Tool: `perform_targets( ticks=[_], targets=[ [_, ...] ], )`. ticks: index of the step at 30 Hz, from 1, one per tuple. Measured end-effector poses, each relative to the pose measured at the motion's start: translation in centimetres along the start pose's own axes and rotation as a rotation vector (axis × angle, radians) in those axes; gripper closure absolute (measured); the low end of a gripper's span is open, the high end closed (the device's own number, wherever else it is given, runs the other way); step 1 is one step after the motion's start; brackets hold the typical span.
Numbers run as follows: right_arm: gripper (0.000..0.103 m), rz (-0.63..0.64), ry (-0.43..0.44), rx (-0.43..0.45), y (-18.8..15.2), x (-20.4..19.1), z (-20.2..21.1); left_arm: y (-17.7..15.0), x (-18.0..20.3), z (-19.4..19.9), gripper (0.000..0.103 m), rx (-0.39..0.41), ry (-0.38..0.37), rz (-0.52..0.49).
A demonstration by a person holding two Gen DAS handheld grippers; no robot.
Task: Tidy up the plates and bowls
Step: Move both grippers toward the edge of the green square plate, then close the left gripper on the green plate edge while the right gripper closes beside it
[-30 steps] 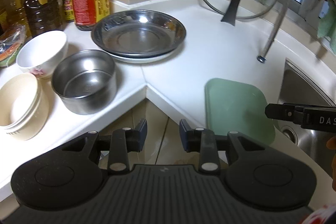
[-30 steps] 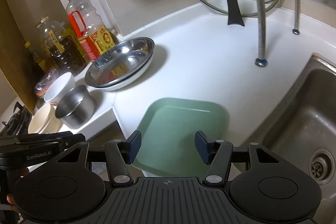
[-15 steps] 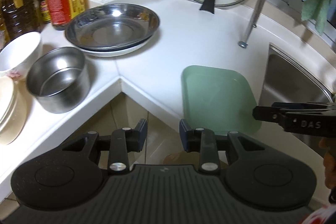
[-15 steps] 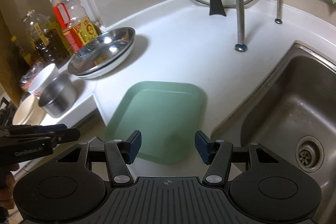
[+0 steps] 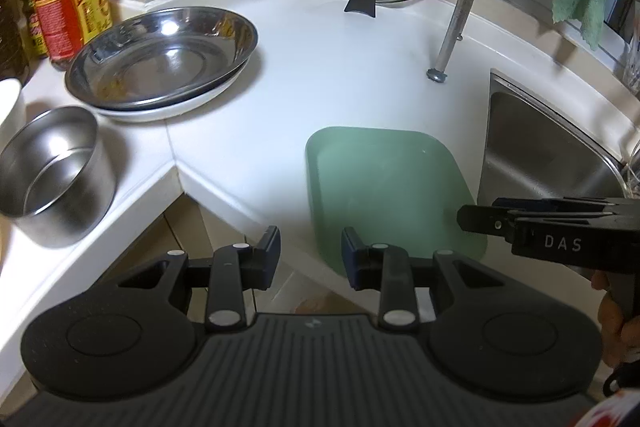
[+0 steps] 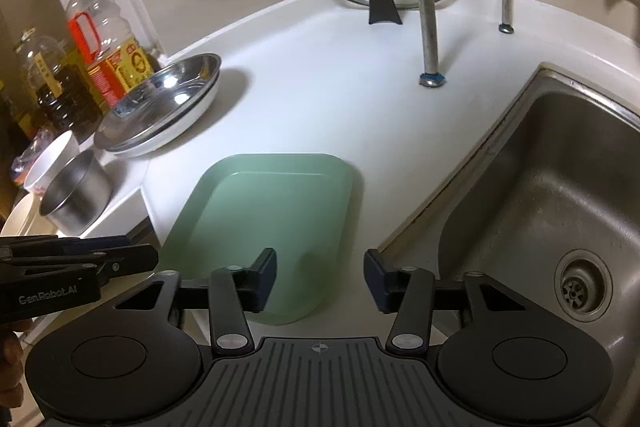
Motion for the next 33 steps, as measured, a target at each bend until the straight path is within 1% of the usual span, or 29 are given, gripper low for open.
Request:
perform_targets(
  ticks=[11, 16, 18, 20, 21, 26, 33],
  targets=[
    [0.068, -0.005, -0.001, 0.005, 0.2, 0.3, -0.9, 0.6, 0.5, -2.5, 0.075, -0.017, -0.004, -0.029],
    [0.075, -0.006, -0.001, -0.001, 0.2, 0.3, -1.3, 0.7, 0.1, -3.3, 0.079, -0.028, 0.001, -0.011],
    [0.078, -0.005, 0.000, -0.003, 0.3, 0.3, -1.5, 0.8, 0.0, -3.5, 0.085, -0.031, -0.001, -0.004],
    [0.080, -0.005, -0.001, -0.006, 0.3, 0.4, -1.6, 0.8, 0.0, -3.6, 0.086, -0.030, -0.003, -0.001],
    [0.081, -0.006, -0.001, -0.008, 0.3, 0.4, -1.7, 0.8, 0.0, -3.6, 0.089, -0.030, -0.004, -0.002],
    [0.088, -0.010, 0.001, -0.016, 0.3, 0.5, -2.0, 0.9, 0.2, -3.8, 0.095, -0.034, -0.017, 0.000],
    [0.096, -0.006, -0.011, -0.007, 0.3, 0.6, -2.0, 0.8, 0.5, -3.8, 0.096, -0.022, -0.015, -0.017]
  ],
)
Point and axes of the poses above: each gripper's, at about its wrist camera, not at the fingertips, and z roughly against the way its jaws point, x to its right, y to its top, the point moved 2 cm from there along -z, roughly the way its jaws point, and after that the axes turned 5 degrees about x, right-handed, at the moved point
